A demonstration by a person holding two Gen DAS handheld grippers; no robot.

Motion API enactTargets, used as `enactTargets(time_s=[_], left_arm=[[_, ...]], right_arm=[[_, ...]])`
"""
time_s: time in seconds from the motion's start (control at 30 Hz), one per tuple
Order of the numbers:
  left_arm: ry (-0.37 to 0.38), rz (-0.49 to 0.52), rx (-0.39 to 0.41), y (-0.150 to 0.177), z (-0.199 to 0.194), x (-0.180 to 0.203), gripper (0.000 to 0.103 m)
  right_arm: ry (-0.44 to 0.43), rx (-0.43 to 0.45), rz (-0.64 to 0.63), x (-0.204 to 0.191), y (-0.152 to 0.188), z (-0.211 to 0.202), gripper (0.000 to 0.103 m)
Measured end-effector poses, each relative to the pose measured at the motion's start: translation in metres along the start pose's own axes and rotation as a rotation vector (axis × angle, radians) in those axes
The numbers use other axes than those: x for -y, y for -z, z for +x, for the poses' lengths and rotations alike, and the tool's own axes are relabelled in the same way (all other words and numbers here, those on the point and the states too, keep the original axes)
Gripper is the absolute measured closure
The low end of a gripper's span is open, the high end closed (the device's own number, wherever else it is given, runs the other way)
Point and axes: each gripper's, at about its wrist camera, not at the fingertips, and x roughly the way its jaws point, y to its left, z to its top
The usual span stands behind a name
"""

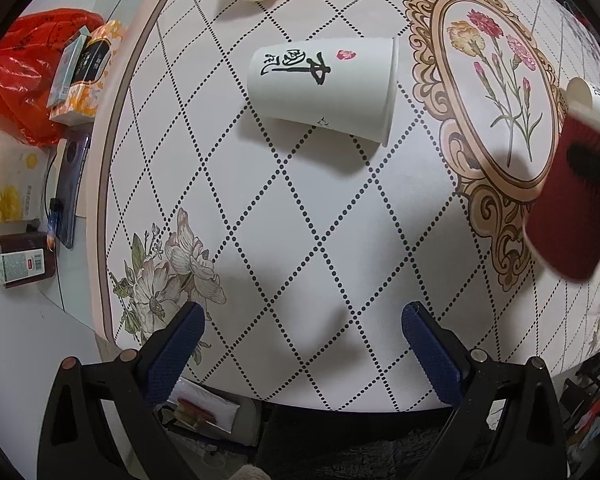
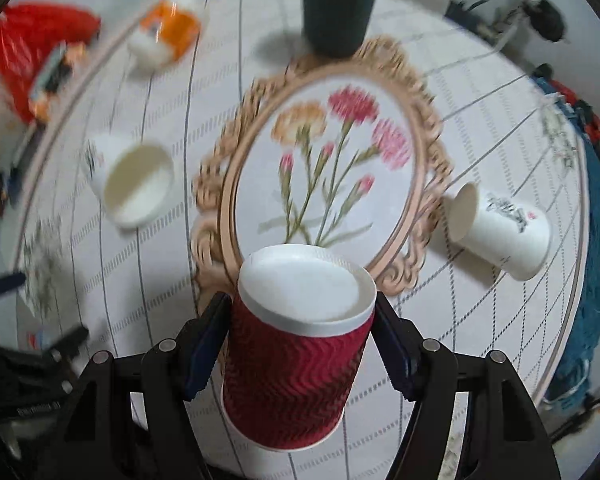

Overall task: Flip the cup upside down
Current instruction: 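Lift the red cup with the right tool and rotate it rim-down, then lower the inverted red cup onto the table and open the right tool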

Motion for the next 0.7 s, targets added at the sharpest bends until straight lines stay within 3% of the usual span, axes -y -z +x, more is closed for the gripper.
enactTargets(time_s=[0.13,0.3,0.47,0.7], left_arm=[[-0.004,0.014,0.002,-0.001,-0.001,0.004,0.002],[-0.008,0.034,0.007,0.000,-0.004,0.009,0.002],[-0.002,0.044,0.021,0.001,-0.007,0.012,0.002],[0.022,0.044,0.079,-0.001,-0.019,0.014,0.002]], right_arm=[[0.048,0.207,0.023,-0.012,0.006,-0.013,0.031],[0.103,0.369,0.026,-0.025,0.025,-0.014,0.031],[0.100,0.386,0.024,-0.029,0.046,-0.007,0.031],[0.083,0.336,0.073,-0.026,0.052,-0.001,0.031]])
